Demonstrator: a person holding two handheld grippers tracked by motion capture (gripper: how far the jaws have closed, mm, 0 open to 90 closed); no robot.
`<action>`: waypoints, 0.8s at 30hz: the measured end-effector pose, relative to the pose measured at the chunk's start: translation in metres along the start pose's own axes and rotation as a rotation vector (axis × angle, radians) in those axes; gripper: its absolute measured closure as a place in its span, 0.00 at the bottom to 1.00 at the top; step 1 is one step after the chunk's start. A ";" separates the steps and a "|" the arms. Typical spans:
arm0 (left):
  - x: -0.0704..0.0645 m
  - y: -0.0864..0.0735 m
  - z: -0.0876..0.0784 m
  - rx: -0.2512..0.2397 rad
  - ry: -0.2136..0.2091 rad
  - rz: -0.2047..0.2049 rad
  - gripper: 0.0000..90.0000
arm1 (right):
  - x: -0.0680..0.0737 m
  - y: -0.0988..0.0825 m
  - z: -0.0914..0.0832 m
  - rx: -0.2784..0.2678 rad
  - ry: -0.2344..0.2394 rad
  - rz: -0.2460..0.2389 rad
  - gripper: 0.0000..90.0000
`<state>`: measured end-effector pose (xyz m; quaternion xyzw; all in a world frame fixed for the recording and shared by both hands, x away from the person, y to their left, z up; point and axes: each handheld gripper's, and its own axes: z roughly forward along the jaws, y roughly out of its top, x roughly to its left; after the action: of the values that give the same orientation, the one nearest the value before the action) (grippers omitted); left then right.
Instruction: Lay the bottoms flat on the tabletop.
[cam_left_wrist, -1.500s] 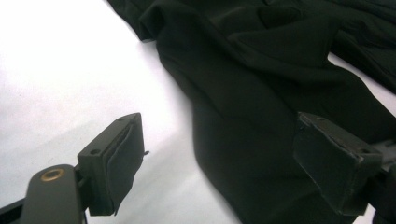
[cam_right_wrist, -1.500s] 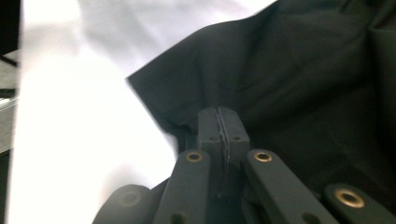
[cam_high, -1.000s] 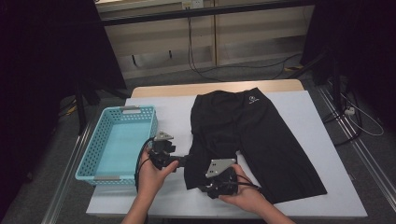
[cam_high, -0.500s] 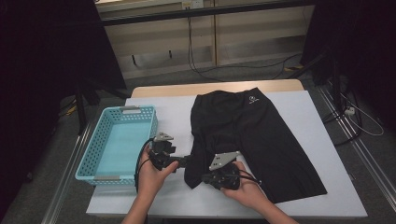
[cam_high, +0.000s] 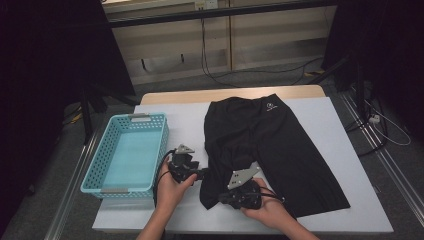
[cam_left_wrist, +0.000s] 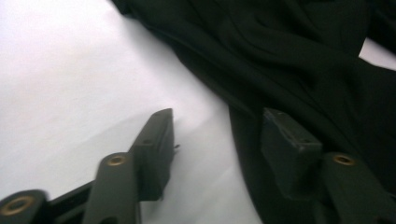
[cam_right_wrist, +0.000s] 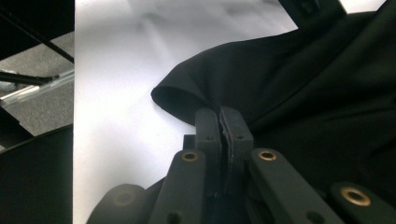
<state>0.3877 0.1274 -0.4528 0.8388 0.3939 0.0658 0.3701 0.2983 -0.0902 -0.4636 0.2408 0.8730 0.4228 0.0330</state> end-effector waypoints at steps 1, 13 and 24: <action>-0.001 0.001 0.001 0.000 0.002 0.004 0.55 | 0.001 0.000 0.000 0.003 -0.005 -0.008 0.97; -0.007 0.004 -0.002 0.034 -0.079 -0.057 0.99 | -0.003 0.001 -0.010 -0.034 0.000 0.016 0.97; -0.002 -0.004 -0.031 0.080 -0.068 -0.098 1.00 | 0.008 0.004 -0.017 -0.035 0.044 -0.022 0.93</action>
<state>0.3718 0.1449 -0.4330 0.8345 0.4239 0.0031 0.3522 0.2878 -0.0973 -0.4485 0.2211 0.8686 0.4429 0.0226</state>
